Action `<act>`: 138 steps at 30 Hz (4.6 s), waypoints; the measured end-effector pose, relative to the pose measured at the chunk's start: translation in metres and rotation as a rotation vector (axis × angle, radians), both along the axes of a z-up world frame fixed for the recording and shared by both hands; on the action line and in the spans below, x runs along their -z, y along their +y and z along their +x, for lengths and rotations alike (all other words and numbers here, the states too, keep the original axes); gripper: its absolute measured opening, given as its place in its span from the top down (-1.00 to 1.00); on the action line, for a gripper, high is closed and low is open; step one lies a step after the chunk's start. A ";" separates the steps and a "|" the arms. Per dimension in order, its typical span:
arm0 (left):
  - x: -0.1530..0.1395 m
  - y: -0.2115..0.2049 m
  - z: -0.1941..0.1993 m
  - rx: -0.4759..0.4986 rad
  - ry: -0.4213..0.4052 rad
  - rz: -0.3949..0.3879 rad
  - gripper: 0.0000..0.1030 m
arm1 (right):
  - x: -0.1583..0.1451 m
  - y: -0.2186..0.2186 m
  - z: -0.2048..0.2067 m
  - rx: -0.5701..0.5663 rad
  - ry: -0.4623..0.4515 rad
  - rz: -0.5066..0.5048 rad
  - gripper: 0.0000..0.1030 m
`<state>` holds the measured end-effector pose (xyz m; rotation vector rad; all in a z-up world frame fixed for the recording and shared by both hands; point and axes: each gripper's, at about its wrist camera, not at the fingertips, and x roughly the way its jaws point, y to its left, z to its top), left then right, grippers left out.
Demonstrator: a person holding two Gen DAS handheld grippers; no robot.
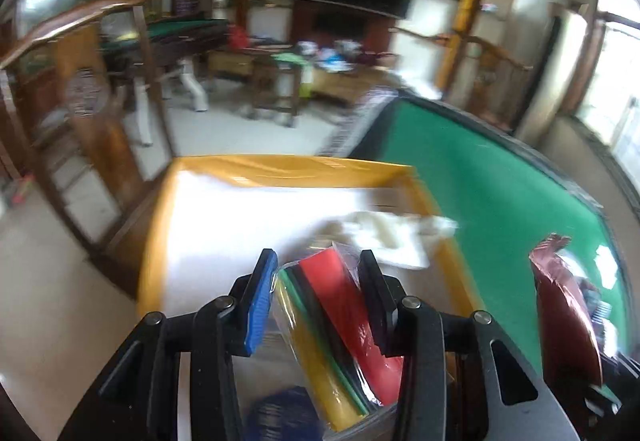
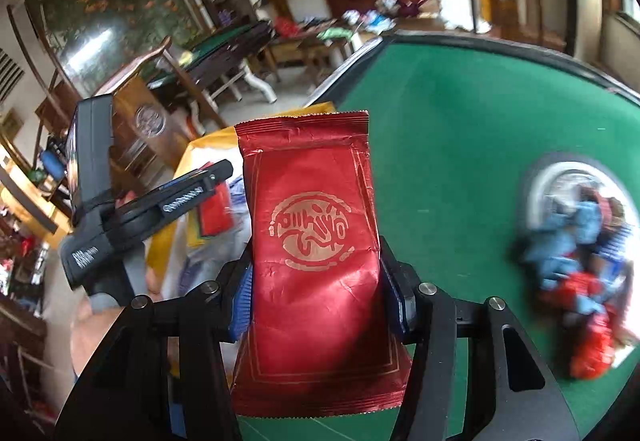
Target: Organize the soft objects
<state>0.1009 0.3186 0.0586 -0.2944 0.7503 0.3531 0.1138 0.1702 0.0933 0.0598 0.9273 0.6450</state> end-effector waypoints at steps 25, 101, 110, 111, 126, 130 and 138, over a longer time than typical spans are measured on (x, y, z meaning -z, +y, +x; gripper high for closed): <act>0.005 0.024 -0.009 -0.091 0.017 -0.040 -0.13 | 0.007 0.045 -0.004 -0.123 -0.077 -0.053 -0.21; 0.055 -0.278 0.006 0.695 0.147 -0.241 0.18 | 0.081 -0.334 0.030 0.625 0.036 0.089 0.36; 0.042 -0.278 -0.001 0.712 0.097 -0.227 0.19 | 0.056 -0.361 0.000 0.723 -0.051 0.149 0.36; 0.040 -0.278 -0.003 0.716 0.090 -0.222 0.19 | 0.054 -0.362 -0.003 0.722 -0.058 0.156 0.36; 0.003 -0.262 -0.012 0.684 -0.035 -0.167 0.19 | 0.031 -0.297 -0.020 0.494 -0.192 0.127 0.35; -0.016 -0.244 -0.016 0.643 -0.100 -0.164 0.19 | 0.033 -0.280 -0.022 0.445 -0.185 0.109 0.35; -0.040 -0.153 -0.019 0.436 -0.196 -0.166 0.19 | 0.023 -0.206 -0.035 0.268 -0.139 0.126 0.35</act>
